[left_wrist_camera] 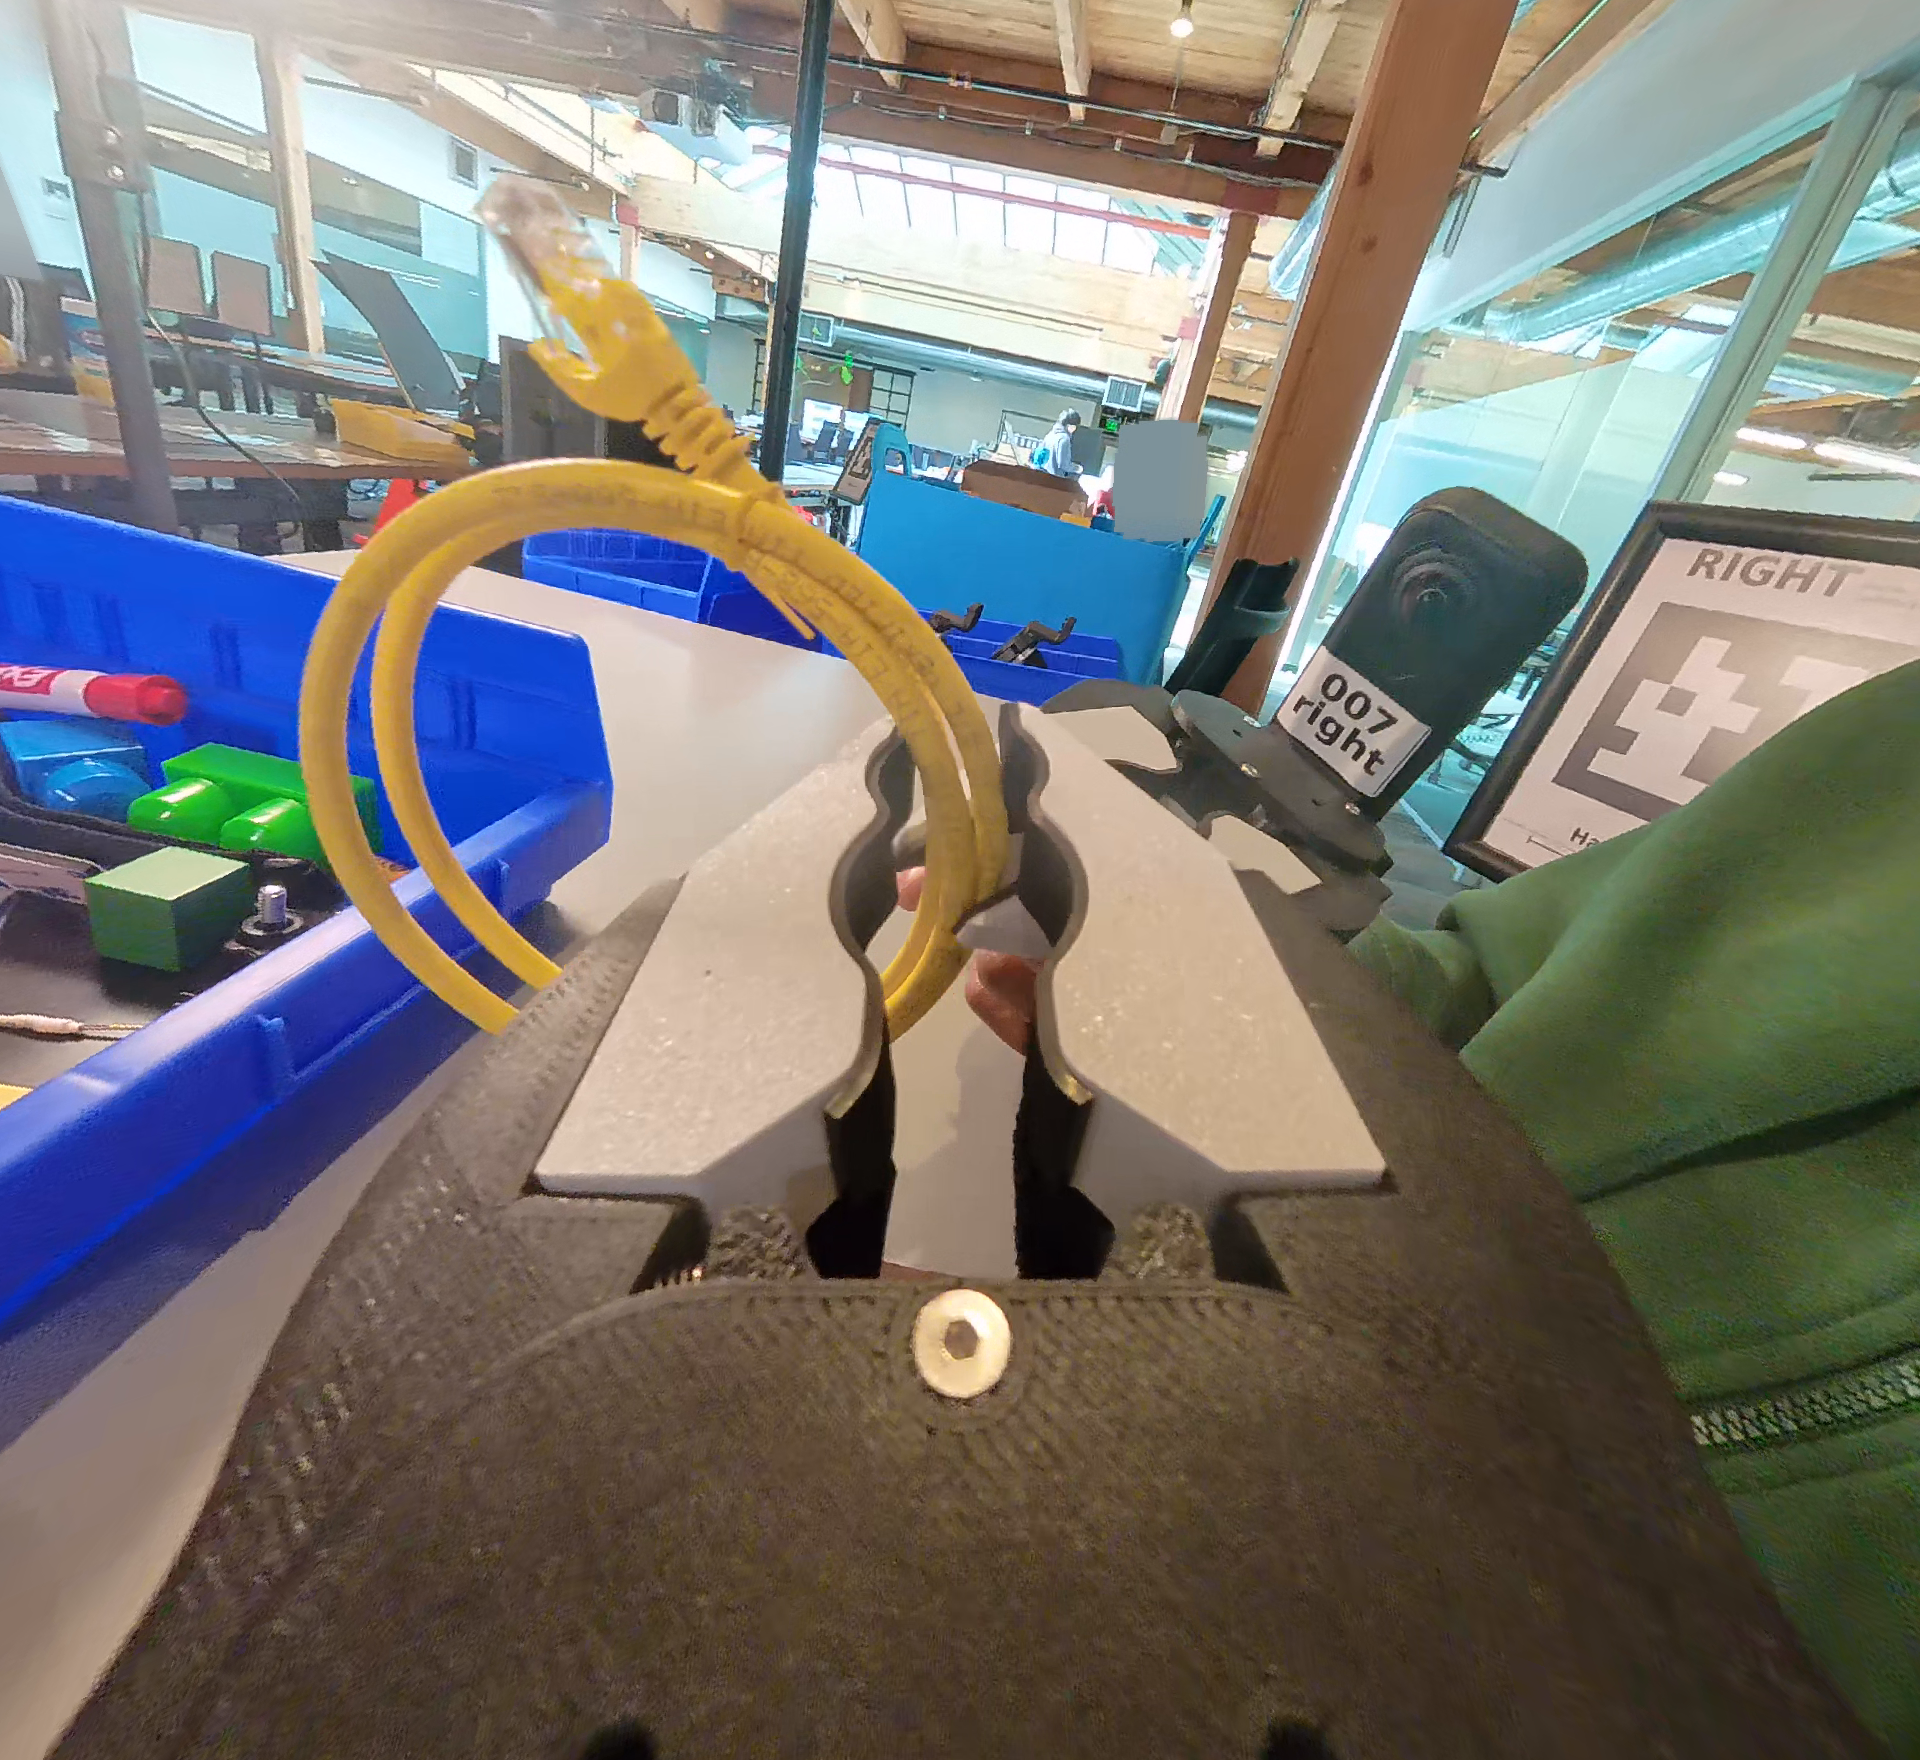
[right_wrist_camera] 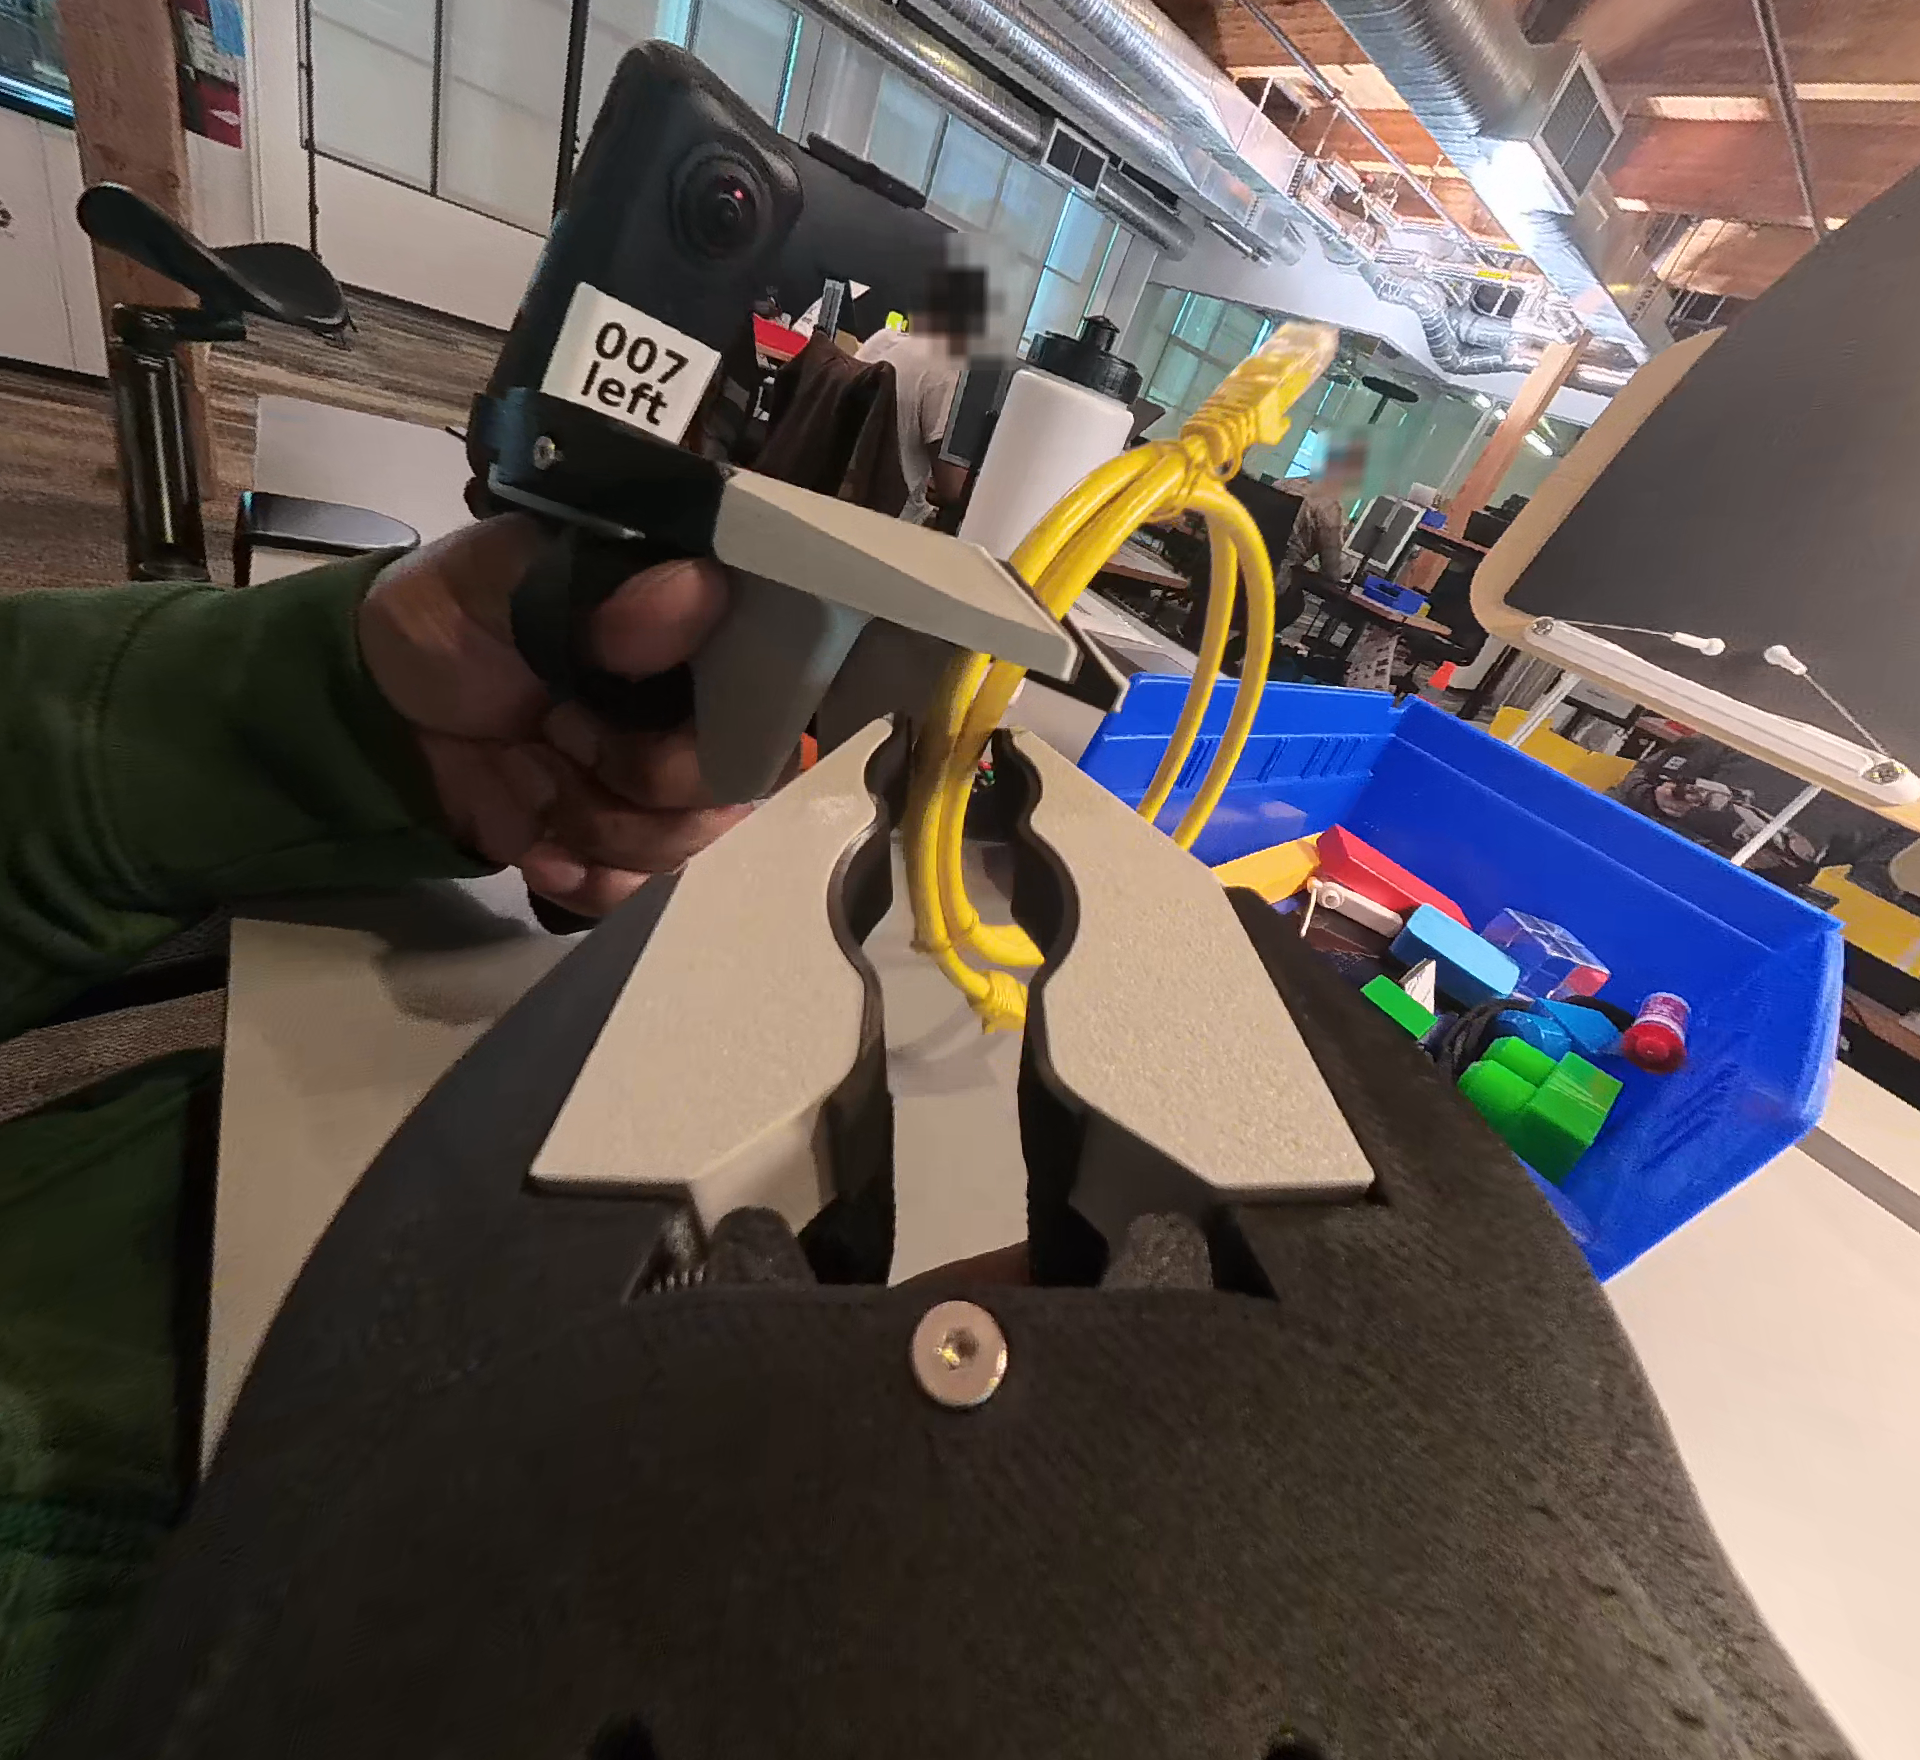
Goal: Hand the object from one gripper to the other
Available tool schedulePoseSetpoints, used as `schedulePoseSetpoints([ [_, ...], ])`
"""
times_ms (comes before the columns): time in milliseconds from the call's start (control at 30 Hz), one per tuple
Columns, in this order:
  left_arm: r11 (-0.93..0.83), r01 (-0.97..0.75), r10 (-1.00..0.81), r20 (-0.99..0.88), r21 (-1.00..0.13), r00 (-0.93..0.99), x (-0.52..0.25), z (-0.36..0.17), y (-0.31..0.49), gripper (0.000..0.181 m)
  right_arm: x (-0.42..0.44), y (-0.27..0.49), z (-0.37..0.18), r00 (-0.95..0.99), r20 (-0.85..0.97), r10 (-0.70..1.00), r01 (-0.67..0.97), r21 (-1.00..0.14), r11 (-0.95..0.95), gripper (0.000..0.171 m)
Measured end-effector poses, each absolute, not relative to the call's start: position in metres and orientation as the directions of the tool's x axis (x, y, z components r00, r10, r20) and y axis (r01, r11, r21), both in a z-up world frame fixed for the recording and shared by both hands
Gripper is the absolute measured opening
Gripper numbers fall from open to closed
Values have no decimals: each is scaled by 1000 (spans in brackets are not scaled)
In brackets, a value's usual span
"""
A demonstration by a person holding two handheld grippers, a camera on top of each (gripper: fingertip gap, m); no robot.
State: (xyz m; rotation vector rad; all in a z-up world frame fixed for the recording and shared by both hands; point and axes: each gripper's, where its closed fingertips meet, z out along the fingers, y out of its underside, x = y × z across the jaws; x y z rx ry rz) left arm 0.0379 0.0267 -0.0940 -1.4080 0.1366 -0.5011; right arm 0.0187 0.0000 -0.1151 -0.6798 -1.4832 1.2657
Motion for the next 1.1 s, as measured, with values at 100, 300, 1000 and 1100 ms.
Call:
schedulePoseSetpoints([
  [100, 87, 274, -405, 217, -958, 888, 34, -92, 26, 16, 19, -1, -116, -321, 333, 887, -188, -940, 285, 17],
  [300, 84, 280, -407, 224, -956, 886, 34, -92, 26, 16, 17, -3, -121, -324, 351, 878, -175, -935, 309, 19],
  [1000, 102, 279, -398, 218, -955, 891, 32, -90, 25, 16, 17, -6, -123, -341, 348, 873, -167, -937, 308, 21],
  [1100, 90, 295, -423, 231, -951, 876, 35, -90, 25, 16, 17, -6, -123, -329, 371, 868, -176, -928, 330, 22],
])
